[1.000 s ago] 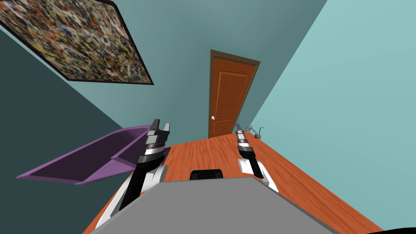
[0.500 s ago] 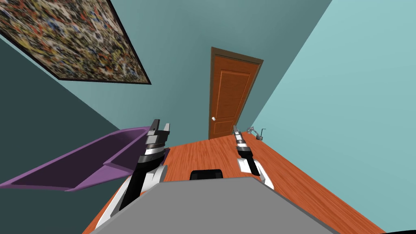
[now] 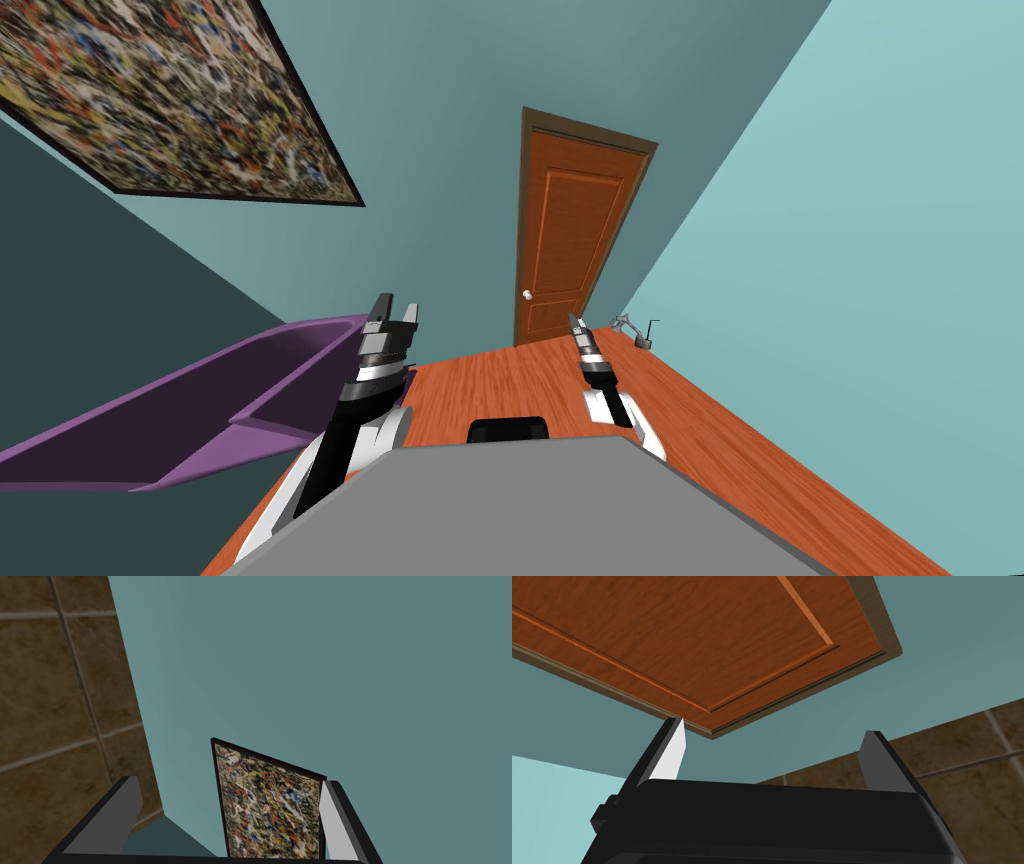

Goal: Pull the door open

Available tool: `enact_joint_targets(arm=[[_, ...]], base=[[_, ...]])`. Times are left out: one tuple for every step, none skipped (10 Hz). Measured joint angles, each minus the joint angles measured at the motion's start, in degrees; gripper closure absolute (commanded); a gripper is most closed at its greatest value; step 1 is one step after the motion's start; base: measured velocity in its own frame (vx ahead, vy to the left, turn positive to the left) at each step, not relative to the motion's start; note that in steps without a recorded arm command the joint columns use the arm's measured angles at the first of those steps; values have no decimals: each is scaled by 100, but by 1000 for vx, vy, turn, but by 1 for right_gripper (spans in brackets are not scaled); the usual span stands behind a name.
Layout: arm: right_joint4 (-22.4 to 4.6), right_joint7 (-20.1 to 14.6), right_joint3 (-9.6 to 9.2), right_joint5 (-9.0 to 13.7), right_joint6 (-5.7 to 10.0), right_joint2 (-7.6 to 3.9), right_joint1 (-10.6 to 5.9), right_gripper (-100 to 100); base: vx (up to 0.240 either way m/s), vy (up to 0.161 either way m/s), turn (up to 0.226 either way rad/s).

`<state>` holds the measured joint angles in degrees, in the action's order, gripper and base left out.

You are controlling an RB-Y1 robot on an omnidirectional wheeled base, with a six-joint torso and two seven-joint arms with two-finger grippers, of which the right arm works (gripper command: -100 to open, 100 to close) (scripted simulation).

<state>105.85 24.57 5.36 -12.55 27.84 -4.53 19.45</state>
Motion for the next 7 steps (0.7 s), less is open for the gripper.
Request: enact_joint_targets(arm=[[-165,106,26,-48,49,-13,-62,-100],[-258,205,37,-99,87,-23,-65,-100],[-431,314,63,-151,146,-27,-127,-100],[-574,428,78,-208,188,-27,-181,-100],[-741,542,101,-258,262,-27,-213,-100],[-900,653,124,-311,314,-33,-275,-100],[-1049,769,140,-369,351,-26,-335,-100]], base=[[96,7,7],[107,0,5],[95,5,12],[89,-2,8],[108,4,8],[114,3,7],[98,-6,9]])
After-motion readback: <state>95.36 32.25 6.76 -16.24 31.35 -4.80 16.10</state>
